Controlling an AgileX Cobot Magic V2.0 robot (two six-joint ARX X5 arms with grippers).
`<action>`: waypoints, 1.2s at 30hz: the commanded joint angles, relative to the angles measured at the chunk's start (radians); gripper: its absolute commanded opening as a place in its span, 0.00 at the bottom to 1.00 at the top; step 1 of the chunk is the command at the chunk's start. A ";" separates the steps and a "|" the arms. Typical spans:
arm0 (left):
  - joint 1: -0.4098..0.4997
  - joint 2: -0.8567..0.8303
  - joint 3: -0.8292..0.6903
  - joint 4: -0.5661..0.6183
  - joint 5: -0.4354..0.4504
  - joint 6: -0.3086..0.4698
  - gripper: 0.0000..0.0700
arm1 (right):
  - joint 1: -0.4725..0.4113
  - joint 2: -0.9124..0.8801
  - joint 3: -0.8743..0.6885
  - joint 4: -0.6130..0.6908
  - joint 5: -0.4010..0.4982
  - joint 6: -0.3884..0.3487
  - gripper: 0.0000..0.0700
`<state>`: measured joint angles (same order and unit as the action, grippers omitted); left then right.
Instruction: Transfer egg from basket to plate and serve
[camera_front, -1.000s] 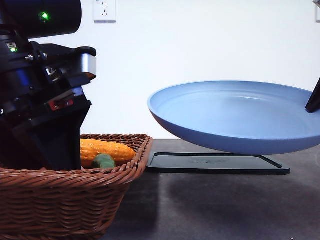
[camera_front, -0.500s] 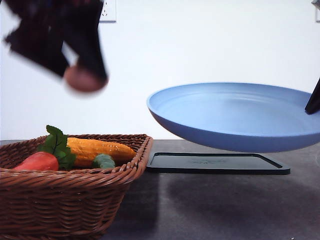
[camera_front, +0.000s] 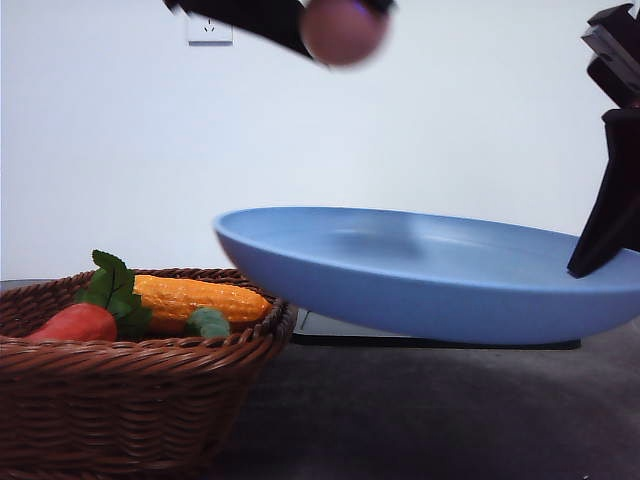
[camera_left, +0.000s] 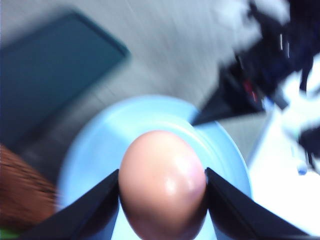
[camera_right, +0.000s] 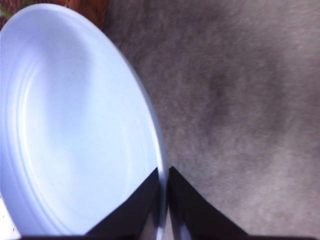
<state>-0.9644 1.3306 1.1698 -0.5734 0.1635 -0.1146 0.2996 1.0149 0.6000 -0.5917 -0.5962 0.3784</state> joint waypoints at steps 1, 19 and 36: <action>-0.033 0.042 0.011 0.009 0.005 0.013 0.41 | 0.016 0.011 0.033 0.015 -0.006 0.021 0.00; -0.103 0.193 0.011 -0.014 -0.040 0.024 0.42 | 0.032 0.011 0.077 -0.023 -0.006 0.021 0.00; -0.102 0.229 0.019 -0.034 -0.042 0.017 0.62 | 0.032 0.011 0.077 -0.048 -0.006 0.007 0.00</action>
<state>-1.0560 1.5448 1.1695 -0.6074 0.1261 -0.1014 0.3264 1.0183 0.6567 -0.6468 -0.5915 0.3925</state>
